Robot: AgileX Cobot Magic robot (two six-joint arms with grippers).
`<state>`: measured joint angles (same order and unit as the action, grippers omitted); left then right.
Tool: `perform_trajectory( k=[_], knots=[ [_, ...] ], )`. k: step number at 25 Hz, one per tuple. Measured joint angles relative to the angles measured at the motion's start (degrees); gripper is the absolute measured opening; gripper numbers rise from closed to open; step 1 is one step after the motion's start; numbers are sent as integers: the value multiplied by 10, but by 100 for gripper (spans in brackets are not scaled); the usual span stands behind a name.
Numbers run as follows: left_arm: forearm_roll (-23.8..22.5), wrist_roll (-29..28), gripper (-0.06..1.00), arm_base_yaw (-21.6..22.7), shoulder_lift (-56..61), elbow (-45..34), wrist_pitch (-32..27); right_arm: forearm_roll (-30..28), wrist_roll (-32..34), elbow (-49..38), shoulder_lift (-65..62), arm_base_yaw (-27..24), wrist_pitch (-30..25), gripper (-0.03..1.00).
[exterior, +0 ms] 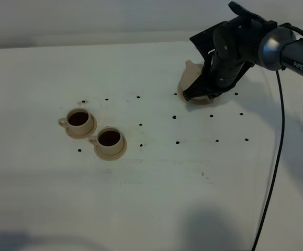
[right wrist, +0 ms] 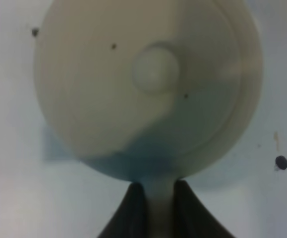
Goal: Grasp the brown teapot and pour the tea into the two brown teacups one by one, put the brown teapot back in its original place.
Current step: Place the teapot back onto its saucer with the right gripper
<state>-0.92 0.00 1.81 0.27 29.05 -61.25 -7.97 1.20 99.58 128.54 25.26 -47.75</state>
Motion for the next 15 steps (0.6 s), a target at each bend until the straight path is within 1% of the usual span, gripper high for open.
perform_trajectory(
  k=[13, 15],
  knots=[
    [0, 0, 42, 0, 0, 0, 0, 0, 1, 0, 0, -5, 13, 9],
    [0, 0, 42, 0, 0, 0, 0, 0, 3, 0, 0, -5, 13, 10]
  ],
)
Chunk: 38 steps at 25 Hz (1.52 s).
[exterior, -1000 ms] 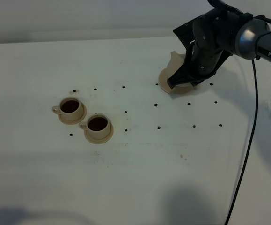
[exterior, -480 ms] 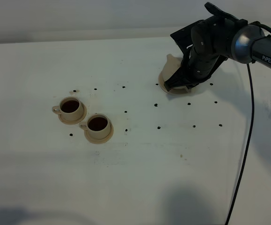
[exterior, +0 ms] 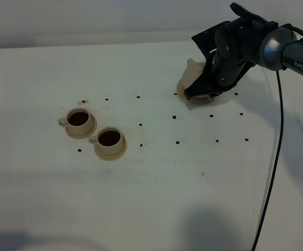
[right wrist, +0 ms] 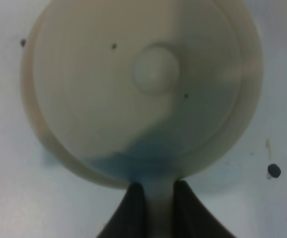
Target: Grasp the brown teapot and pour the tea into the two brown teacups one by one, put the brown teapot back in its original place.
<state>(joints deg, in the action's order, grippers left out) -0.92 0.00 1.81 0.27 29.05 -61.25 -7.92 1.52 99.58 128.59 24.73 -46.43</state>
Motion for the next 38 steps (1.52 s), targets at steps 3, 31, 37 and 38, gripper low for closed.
perform_trajectory(
  k=[3, 31, 37, 38],
  knots=[
    [0, 0, 42, 0, 0, 0, 0, 0, 4, 0, 0, 0, 4, 19],
    [0, 0, 42, 0, 0, 0, 0, 104, -73, -365, -418, -2, -212, 48],
    [0, 0, 42, 0, 0, 0, 0, 105, -56, -497, -585, -2, -207, 48],
    [0, 0, 42, 0, 0, 0, 0, 105, -54, -517, -615, -2, -207, 48]
  ],
)
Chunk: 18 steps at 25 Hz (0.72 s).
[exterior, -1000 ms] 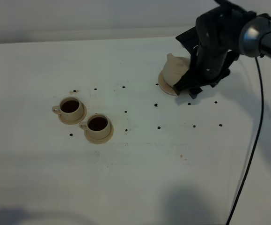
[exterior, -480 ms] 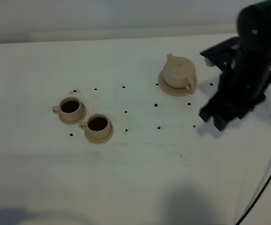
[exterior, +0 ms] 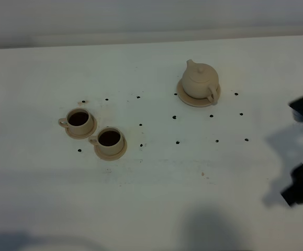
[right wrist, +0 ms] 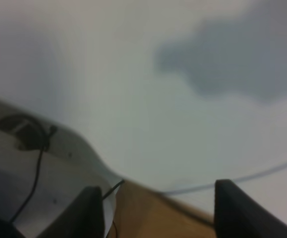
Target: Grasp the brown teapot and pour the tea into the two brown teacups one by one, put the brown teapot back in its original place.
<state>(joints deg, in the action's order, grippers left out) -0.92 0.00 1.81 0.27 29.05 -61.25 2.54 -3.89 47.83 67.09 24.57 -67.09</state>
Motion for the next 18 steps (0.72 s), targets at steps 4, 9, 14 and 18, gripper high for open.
perform_trajectory(
  k=[4, 9, 14, 18],
  knots=[
    [0, 0, 42, 0, 0, 0, 0, 2, 2, -69, -110, 0, -1, 48],
    [0, 0, 42, 0, 0, 0, 0, 2, 2, -138, -248, 0, 9, 48],
    [0, 0, 42, 0, 0, 0, 0, 2, 13, -179, -354, 0, 26, 48],
    [0, 0, 42, 0, 0, 0, 0, 7, 31, -179, -406, 0, 30, 48]
  ],
)
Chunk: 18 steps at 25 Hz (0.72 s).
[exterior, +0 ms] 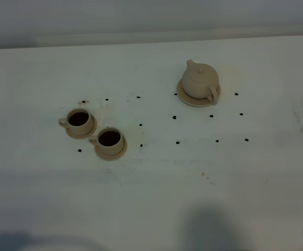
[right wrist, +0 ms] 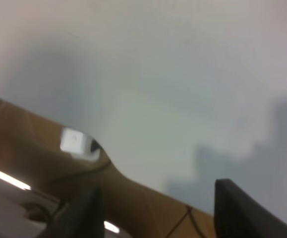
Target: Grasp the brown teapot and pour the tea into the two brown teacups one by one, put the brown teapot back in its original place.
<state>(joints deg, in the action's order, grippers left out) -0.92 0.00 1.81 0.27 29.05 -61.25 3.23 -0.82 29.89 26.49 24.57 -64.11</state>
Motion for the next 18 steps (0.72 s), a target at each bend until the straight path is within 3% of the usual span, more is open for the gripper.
perform_trajectory(
  k=[10, 18],
  knots=[
    [0, 0, 42, 0, 0, 0, 0, -4, 3, 0, -36, -3, 1, 47],
    [0, 0, 42, 0, 0, 0, 0, 11, 4, 0, -128, -113, 4, 47]
  ],
)
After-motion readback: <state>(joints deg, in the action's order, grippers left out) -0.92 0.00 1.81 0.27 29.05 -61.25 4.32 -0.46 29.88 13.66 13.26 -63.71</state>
